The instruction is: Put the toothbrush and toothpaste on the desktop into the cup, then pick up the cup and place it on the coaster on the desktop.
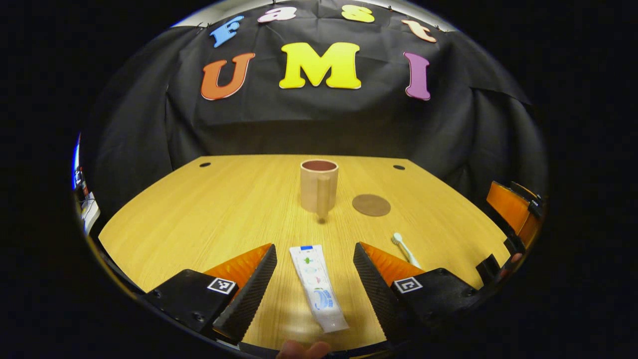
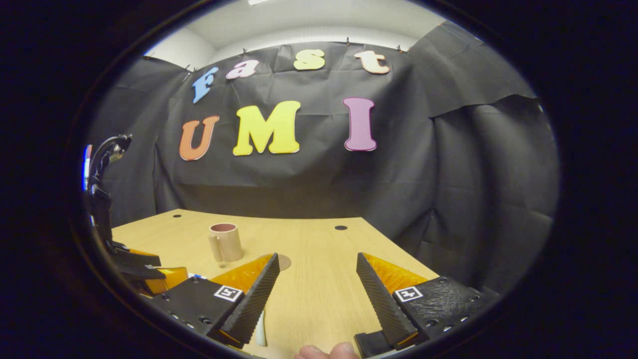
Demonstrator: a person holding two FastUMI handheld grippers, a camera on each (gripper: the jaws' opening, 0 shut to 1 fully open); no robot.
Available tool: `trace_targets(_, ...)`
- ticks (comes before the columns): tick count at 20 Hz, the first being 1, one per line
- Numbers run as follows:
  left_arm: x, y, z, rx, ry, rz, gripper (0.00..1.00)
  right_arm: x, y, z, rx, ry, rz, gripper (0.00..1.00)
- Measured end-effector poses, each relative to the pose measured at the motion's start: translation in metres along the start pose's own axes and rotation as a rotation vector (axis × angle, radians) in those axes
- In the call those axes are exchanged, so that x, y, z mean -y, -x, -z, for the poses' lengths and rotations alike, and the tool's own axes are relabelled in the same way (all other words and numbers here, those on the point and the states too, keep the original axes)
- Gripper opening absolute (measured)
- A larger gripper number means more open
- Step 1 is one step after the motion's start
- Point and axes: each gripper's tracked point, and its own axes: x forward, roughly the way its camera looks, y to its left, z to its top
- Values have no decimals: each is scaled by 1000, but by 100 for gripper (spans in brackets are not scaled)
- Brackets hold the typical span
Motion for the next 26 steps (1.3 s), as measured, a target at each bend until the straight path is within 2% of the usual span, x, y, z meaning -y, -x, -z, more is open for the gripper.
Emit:
trace_targets(7,-2,-5,33,-153,-5,-13,99,0,-1,16,-37,22,9,95)
trace_targets(14,-9,-12,44,-222,-18,-44,100,-6,1,12,-14,17,-3,95)
trace_targets(16,-6,-11,47,-232,-27,-41,85,-8,1,14,-16,16,-9,95)
trace_targets(21,1,-10,51,-255,-39,-35,70,-11,2,16,-21,16,-17,95)
trace_targets(22,2,-9,53,-258,-45,-28,61,-12,2,17,-25,17,-23,95)
trace_targets(23,3,-9,53,-258,-58,-24,63,-16,3,20,-31,19,-37,95)
trace_targets(24,3,-9,52,-257,-66,-23,52,-20,4,21,-37,20,-54,94)
trace_targets(26,3,-10,53,-258,-70,-24,47,-26,6,25,-50,30,-84,94)
